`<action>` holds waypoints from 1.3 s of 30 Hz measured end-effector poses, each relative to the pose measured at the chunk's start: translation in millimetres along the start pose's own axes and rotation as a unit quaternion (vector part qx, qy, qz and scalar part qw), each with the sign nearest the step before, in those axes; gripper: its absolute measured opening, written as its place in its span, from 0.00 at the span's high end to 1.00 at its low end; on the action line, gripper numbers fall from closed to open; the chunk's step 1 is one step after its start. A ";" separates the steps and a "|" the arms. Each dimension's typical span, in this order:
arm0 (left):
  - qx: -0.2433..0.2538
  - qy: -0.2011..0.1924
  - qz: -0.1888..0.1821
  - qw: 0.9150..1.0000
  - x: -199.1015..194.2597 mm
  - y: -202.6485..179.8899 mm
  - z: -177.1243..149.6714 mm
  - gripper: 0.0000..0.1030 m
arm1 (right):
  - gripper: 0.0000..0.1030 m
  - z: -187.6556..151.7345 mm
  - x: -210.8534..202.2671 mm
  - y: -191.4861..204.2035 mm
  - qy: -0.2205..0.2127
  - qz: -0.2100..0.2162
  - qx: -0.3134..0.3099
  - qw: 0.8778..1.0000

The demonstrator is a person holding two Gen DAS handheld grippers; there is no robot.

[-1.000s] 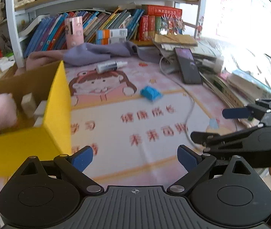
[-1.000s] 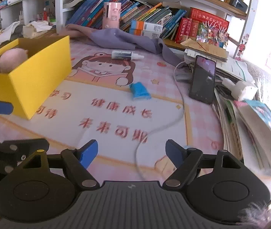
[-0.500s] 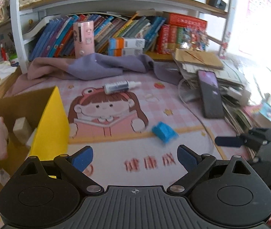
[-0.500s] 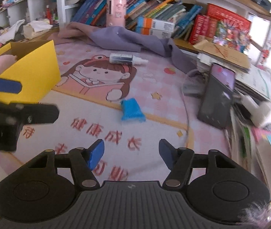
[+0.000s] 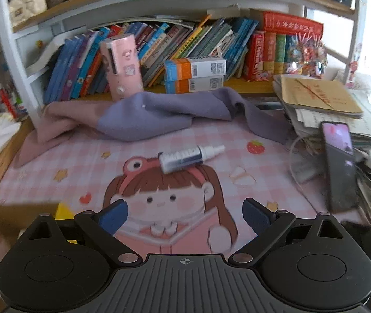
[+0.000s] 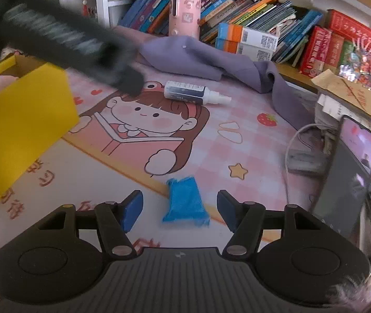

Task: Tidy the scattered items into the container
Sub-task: 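Grasp the blue eraser with the right tool while the left tool grasps the white spray bottle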

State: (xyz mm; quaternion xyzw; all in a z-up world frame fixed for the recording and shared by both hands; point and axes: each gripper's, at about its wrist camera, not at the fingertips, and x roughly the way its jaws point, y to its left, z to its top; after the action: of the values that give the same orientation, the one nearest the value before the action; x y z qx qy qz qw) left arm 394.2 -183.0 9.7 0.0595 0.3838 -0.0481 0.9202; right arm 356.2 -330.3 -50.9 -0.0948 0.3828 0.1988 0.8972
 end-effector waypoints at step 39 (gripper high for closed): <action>0.244 0.132 -0.081 0.957 160.1 -24.5 59.9 0.41 | 0.66 5.7 35.6 -35.5 0.029 0.063 0.041 0.997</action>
State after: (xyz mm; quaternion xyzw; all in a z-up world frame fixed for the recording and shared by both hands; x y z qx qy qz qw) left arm 545.1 -222.8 -64.3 0.2563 0.4820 -0.2067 0.8119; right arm 397.5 -350.4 -72.1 -0.0395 0.4218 0.2368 0.8743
